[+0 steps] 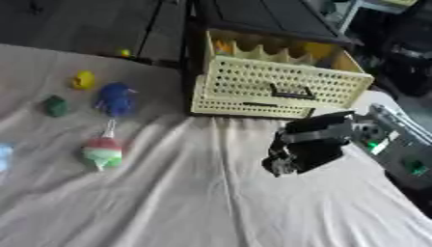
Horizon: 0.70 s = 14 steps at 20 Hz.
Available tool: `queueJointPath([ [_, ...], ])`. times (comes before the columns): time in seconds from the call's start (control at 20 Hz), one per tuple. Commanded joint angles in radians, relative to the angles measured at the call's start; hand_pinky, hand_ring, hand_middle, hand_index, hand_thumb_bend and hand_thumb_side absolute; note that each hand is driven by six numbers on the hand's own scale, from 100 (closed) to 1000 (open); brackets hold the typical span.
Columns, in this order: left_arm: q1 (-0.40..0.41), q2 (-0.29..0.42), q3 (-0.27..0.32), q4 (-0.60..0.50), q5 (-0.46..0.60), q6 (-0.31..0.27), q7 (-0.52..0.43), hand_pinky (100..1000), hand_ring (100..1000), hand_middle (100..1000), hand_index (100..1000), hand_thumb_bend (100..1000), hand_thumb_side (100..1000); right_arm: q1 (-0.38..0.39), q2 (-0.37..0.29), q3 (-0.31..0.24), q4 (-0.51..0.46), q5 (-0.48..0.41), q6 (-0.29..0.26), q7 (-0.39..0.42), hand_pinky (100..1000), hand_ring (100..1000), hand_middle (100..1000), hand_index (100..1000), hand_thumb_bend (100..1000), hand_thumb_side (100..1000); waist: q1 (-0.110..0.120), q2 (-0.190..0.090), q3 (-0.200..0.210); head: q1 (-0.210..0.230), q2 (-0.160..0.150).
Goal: Pick up objects from table and place into drawer.
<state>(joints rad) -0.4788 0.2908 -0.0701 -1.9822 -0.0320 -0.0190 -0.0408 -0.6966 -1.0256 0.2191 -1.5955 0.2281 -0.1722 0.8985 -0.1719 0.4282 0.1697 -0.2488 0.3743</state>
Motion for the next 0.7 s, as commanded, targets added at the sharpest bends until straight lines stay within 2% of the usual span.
queueJointPath([
  [0.05, -0.012, 0.018, 0.003, -0.018, 0.003, -0.001, -0.007, 644, 726, 656, 964, 100, 972, -0.031, -0.028, -0.027, 0.045, -0.027, -0.018, 0.008, 100, 160, 305, 595, 100, 1000, 0.002, -0.018, 0.004, -0.016, -0.023],
  [0.35, -0.016, 0.022, 0.005, -0.018, -0.004, -0.006, -0.009, 645, 723, 655, 965, 100, 975, -0.039, -0.031, -0.041, 0.106, -0.026, -0.083, 0.008, 100, 161, 303, 604, 100, 1000, -0.007, 0.008, 0.021, -0.048, -0.061],
  [0.7, -0.017, 0.021, 0.005, -0.018, -0.011, -0.008, -0.01, 644, 722, 654, 965, 100, 976, -0.04, -0.034, -0.048, 0.12, -0.038, -0.085, 0.008, 100, 162, 302, 607, 100, 1000, -0.006, 0.028, 0.027, -0.061, -0.077],
])
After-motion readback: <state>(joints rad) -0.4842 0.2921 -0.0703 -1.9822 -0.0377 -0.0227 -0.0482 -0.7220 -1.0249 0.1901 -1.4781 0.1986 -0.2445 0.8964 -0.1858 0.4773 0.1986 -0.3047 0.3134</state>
